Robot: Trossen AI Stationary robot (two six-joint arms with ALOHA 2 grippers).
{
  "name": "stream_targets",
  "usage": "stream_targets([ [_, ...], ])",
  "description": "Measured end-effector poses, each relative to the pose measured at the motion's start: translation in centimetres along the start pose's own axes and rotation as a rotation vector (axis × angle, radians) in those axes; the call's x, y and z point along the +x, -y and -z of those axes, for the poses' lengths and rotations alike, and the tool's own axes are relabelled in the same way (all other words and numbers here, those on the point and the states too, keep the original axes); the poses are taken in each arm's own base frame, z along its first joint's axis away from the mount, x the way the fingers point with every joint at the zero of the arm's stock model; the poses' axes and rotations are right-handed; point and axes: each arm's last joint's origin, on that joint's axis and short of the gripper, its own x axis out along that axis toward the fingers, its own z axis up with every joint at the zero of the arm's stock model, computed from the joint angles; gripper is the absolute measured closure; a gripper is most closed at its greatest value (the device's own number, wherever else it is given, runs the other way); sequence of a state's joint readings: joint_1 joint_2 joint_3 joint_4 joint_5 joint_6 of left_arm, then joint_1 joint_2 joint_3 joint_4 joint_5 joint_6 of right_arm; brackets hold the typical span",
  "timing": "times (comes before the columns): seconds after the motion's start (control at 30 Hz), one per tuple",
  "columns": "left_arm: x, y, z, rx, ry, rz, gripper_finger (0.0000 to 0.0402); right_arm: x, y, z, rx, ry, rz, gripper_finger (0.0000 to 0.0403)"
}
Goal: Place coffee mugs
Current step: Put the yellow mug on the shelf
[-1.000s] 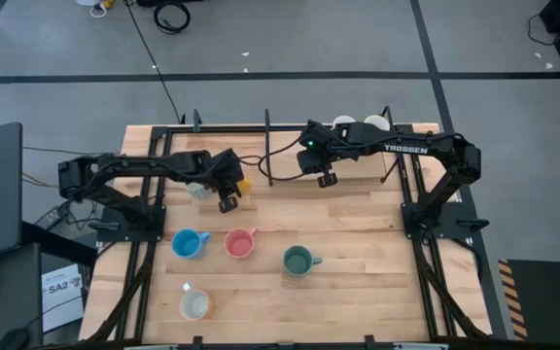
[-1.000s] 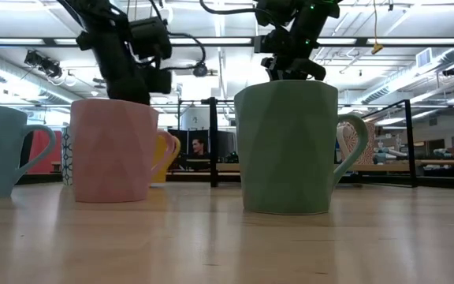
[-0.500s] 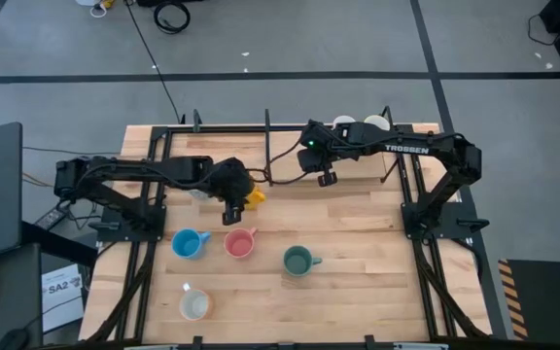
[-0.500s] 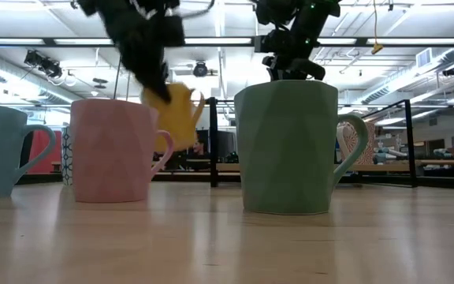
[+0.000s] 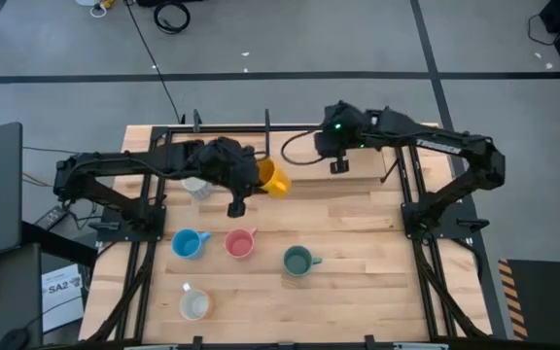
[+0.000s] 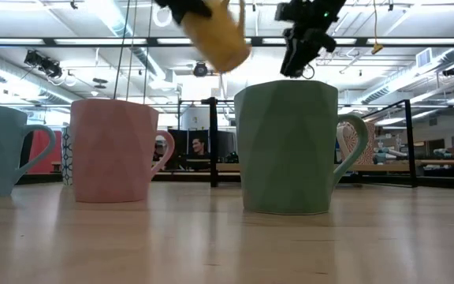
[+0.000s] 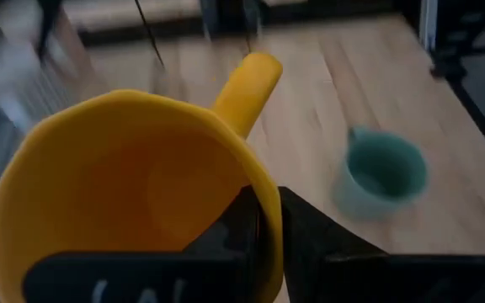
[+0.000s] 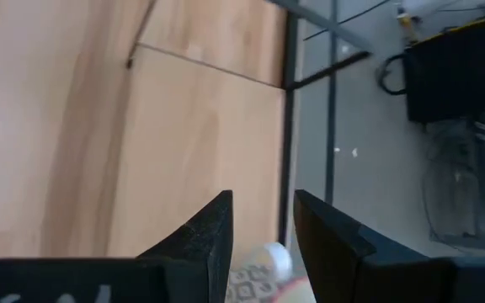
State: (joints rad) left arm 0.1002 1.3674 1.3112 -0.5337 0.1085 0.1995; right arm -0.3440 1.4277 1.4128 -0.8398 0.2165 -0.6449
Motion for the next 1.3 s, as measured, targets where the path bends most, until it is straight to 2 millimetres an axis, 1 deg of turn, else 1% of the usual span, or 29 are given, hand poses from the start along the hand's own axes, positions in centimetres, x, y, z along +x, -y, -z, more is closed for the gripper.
stream_targets([
  [0.1,-0.5,-0.8,-1.2,0.066,0.092,-0.038,0.0365,-1.3,0.8,0.7,0.036,0.017,0.036,0.027],
  [0.23,-0.7,-1.9,-2.1,0.153,0.194,-0.101,0.0366,-2.7,1.8,1.7,0.134,0.031,0.08,0.027],
  [0.4,0.1,-3.7,-2.5,0.214,0.251,-0.174,0.0367,-3.7,2.9,2.9,0.231,0.035,0.124,0.027],
  [0.5,0.7,-5.0,-2.5,0.219,0.222,-0.199,0.0367,-4.1,3.3,3.4,0.251,0.032,0.143,0.027],
  [0.67,2.0,-7.7,-3.4,0.209,0.136,-0.223,0.0367,-4.3,4.0,4.1,0.277,0.018,0.165,0.027],
  [0.87,4.6,-11.8,-3.7,0.192,-0.034,-0.227,0.0367,-4.2,4.4,4.7,0.297,-0.007,0.173,0.027],
  [1.0,6.8,-14.6,-3.0,0.18,-0.131,-0.221,0.0367,-4.2,4.7,5.0,0.307,-0.015,0.18,0.027],
  [1.1,8.8,-16.2,-1.8,0.149,-0.205,-0.207,0.0366,-4.2,4.8,5.2,0.315,-0.016,0.179,0.027],
  [1.2,10.2,-17.4,-0.4,0.114,-0.283,-0.182,0.0365,-4.2,4.9,5.3,0.349,0.0,0.162,0.027],
  [1.3,11.1,-18.0,1.1,0.088,-0.351,-0.158,0.0365,-4.2,5.0,5.4,0.378,0.018,0.139,0.027],
])
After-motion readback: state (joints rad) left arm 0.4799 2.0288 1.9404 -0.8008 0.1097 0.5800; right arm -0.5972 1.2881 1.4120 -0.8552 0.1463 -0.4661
